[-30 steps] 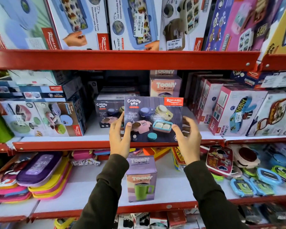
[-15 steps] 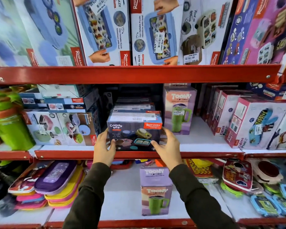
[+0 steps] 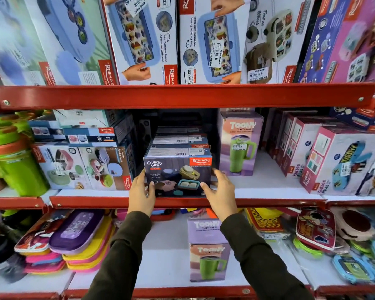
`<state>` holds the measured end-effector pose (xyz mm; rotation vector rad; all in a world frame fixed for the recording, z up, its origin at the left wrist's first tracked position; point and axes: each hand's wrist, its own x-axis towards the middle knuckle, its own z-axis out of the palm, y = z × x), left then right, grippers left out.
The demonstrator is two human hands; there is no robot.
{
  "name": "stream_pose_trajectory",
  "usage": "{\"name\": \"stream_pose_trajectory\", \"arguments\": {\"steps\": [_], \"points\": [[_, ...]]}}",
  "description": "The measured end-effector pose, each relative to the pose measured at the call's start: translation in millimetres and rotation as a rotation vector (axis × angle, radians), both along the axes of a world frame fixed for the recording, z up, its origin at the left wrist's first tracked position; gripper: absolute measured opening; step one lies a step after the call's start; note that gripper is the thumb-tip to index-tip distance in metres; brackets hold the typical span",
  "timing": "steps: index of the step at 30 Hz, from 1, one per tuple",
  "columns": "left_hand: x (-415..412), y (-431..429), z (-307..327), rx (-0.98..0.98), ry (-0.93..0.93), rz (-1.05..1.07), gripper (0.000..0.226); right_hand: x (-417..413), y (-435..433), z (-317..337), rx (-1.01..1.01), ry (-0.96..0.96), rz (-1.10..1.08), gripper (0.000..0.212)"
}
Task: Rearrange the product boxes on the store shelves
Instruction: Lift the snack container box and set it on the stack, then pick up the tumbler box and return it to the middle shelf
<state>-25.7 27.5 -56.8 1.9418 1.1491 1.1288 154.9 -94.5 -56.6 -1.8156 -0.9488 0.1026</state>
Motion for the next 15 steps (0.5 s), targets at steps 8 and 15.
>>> {"name": "stream_pose_trajectory", "arguments": {"steps": [8,15], "points": [[-12,-31,-23,0.211,-0.261,0.129,0.047,0,-40,-25,0.322,0.019,-0.098,0.032],[-4,-86,-115,0.064,-0.148,-0.005,0.044,-13,-97,-116,0.236,0.252,-0.191,0.031]]}}
